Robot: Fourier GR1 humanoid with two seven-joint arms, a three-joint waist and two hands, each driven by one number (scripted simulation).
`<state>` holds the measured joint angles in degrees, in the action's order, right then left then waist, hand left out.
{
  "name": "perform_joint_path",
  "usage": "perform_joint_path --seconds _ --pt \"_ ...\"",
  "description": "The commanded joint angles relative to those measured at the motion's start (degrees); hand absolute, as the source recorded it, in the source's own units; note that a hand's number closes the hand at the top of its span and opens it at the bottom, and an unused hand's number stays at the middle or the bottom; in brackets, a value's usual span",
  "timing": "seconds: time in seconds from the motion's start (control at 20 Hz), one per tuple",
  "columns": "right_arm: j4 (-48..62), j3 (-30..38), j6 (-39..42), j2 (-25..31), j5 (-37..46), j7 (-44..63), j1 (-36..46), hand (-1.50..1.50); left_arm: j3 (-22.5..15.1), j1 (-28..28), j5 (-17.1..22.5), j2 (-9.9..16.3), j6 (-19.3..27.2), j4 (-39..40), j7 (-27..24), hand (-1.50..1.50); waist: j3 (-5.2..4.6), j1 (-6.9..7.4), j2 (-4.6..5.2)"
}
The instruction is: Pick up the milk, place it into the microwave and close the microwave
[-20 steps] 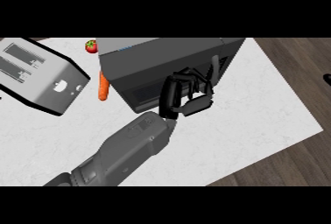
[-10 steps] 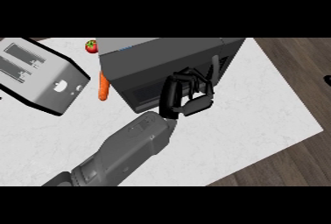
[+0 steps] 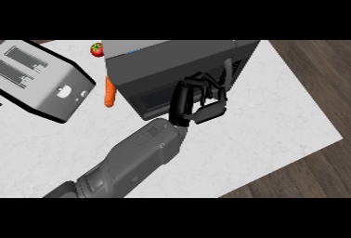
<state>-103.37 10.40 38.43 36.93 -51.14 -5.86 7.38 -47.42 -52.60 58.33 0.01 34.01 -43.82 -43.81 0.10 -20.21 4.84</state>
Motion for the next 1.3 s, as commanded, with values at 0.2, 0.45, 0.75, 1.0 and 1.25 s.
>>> perform_joint_path --seconds 0.2,0.45,0.75,1.0,1.25 --pt "-0.51 -1.21 2.13 0.29 -4.08 0.29 0.48 -1.5 -1.33 -4.42 0.14 -0.01 1.47 8.22 4.36 1.5 0.19 -0.35 0.7" --pt "-0.74 -0.85 2.41 1.39 -5.73 0.83 0.67 -1.5 -1.66 -3.06 1.74 -0.01 3.22 9.97 5.68 1.5 -0.01 1.76 0.46" --pt "-1.8 0.6 2.7 3.15 -6.66 1.47 -0.97 -1.5 -2.13 -1.44 3.73 -0.01 7.09 12.07 6.33 1.5 -0.11 3.02 -0.24" --pt "-2.96 1.48 2.16 3.52 -7.76 1.77 -3.03 -1.5 -2.44 -0.01 6.03 -0.01 4.92 11.88 6.06 -1.5 -0.26 4.63 -0.53" --pt "-3.97 2.42 1.84 4.49 -8.49 2.25 -3.8 -1.5 -3.31 -0.66 7.32 -0.01 3.83 11.96 5.58 -1.5 -0.26 5.64 -0.45"
